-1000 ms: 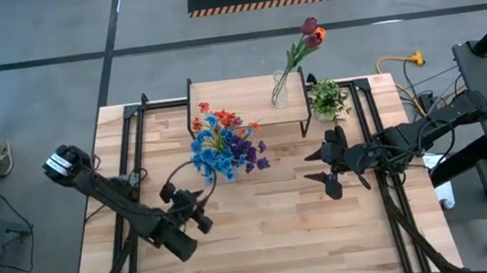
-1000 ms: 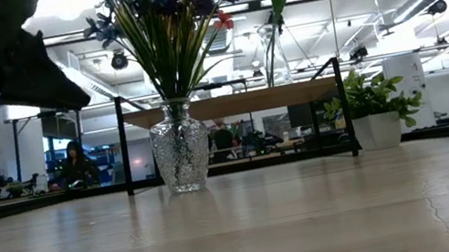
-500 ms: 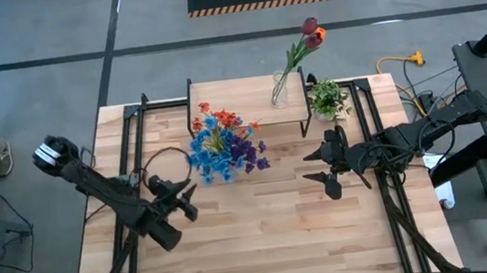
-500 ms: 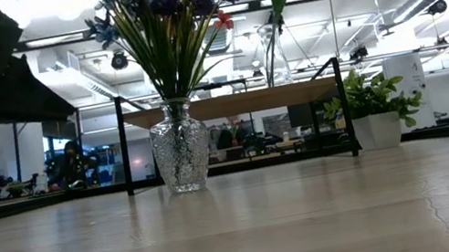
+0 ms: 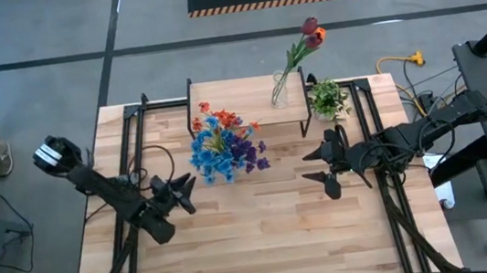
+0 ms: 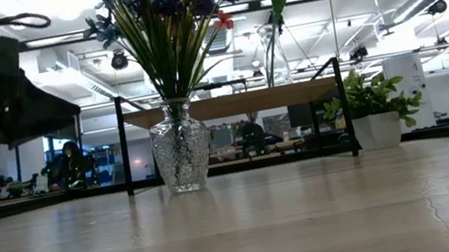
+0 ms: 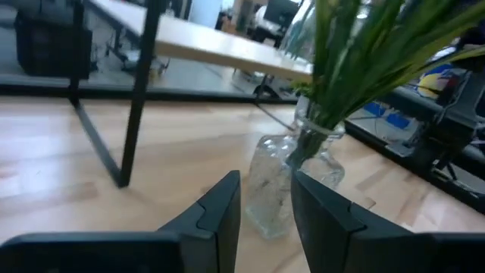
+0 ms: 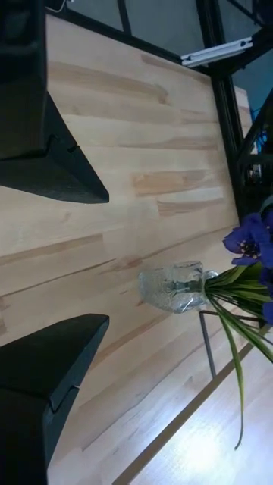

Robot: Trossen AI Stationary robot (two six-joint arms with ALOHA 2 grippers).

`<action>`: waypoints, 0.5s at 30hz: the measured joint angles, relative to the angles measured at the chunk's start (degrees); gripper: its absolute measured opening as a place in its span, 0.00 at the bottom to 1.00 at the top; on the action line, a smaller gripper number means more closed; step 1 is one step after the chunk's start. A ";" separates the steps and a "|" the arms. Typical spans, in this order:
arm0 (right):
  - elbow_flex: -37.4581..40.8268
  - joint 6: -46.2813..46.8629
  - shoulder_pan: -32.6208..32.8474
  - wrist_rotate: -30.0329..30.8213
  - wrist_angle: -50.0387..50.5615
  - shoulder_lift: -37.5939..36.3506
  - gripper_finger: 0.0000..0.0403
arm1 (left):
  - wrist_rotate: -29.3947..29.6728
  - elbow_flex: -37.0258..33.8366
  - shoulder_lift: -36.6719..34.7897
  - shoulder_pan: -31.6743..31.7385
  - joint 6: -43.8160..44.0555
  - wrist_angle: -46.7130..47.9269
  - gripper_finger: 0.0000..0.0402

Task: Pick and place flowers into a vace then onto a shelf
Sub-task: Put the transparent vase with flowers on the shelf

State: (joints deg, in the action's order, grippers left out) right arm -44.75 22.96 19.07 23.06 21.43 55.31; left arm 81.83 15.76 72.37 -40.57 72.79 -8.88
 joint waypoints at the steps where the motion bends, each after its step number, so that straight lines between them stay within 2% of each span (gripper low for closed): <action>1: 0.00 -0.05 0.00 0.14 0.02 0.00 0.60 | 0.68 -0.22 1.17 0.12 -3.34 -3.90 0.25; 6: 0.00 -0.50 -0.02 1.10 0.00 0.00 0.60 | 4.66 0.53 7.64 0.82 -17.24 -16.61 0.25; 15: 0.00 -0.46 -0.15 1.08 -0.91 0.00 0.60 | 2.13 2.92 18.21 3.35 -16.63 -24.43 0.25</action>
State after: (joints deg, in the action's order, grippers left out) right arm -44.75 22.50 18.92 24.14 20.52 55.31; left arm 83.96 18.68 90.58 -37.23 56.16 -33.31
